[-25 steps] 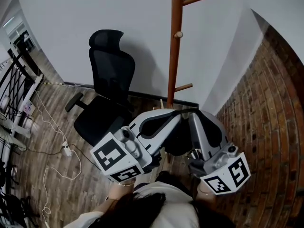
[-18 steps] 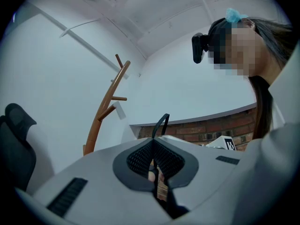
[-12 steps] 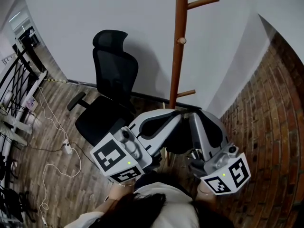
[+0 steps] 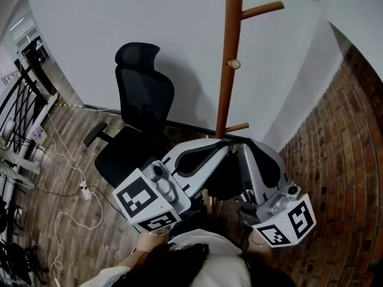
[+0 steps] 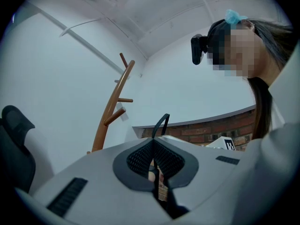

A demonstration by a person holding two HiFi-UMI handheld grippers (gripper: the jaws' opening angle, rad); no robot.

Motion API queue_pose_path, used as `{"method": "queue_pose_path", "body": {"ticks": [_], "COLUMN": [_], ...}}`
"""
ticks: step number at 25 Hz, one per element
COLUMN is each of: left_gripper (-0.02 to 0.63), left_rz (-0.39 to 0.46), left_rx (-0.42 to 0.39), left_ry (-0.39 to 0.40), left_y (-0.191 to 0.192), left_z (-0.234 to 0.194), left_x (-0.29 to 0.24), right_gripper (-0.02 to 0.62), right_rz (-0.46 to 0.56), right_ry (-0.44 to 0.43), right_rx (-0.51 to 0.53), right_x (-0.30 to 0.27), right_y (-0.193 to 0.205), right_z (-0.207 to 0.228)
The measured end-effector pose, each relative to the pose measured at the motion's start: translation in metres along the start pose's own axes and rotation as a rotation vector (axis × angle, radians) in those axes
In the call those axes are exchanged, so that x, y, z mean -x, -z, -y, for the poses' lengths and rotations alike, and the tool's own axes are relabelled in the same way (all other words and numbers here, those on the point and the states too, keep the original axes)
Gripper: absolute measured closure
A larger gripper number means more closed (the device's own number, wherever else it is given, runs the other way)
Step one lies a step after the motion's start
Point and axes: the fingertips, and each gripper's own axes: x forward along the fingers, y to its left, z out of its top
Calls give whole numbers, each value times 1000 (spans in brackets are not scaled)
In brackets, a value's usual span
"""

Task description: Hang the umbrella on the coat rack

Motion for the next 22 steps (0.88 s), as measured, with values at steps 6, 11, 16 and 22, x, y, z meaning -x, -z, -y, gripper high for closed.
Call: {"method": "queue_pose_path", "body": {"ticks": [6,11,16,22], "left_gripper": [595,595,595,595], "left_rz": [10,20,26,31], "left_rx": [-9,-12,-12,-14], "left_ry": [27,40,49,62], "left_y": [-6,-10,-12,-16], "left_z": [-13,-27,-37,-49], "left_x": [-13,-23,-31,-40], "right_gripper": [560,560,560,560], "right_rz": [17,24,37,53], "right_ry": [9,18,15,11], "right_rx": [15,26,25,26], "right_x": [-13,-25,-35,-47], "right_y": [-5,-6,-6,-7], "right_z": [13,26,36,47]}}
